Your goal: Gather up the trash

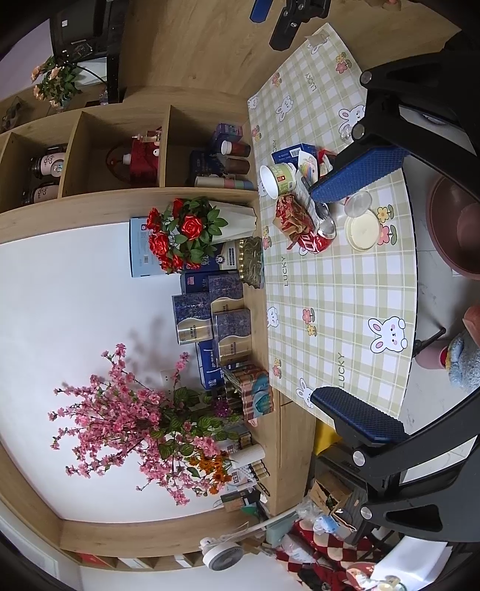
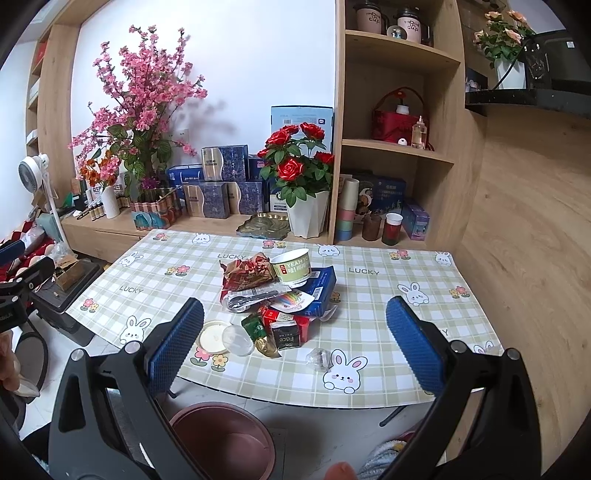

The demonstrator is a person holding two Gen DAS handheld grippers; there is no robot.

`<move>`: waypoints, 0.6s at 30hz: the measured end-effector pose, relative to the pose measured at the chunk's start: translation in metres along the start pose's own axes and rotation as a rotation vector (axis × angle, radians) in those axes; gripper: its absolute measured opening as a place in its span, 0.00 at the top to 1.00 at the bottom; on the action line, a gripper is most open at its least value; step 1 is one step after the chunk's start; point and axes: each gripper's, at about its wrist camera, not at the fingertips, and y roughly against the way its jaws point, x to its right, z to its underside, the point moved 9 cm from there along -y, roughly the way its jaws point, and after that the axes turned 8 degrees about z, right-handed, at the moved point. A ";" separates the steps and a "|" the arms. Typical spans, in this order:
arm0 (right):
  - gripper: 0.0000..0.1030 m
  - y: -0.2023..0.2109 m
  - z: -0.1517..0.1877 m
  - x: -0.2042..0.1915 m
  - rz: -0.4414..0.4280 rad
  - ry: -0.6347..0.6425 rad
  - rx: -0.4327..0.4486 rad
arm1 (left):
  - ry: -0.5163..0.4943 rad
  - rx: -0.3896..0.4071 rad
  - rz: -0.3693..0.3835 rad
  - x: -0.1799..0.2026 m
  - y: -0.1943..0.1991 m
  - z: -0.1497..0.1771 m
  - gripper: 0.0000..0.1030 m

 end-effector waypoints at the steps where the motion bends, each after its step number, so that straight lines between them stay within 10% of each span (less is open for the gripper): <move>1: 0.05 0.000 0.000 0.000 -0.001 -0.001 -0.001 | 0.000 0.002 -0.001 0.000 0.000 0.000 0.05; 18: 0.05 -0.002 0.003 -0.001 -0.003 -0.011 -0.009 | -0.001 0.000 -0.001 0.000 -0.001 0.004 0.05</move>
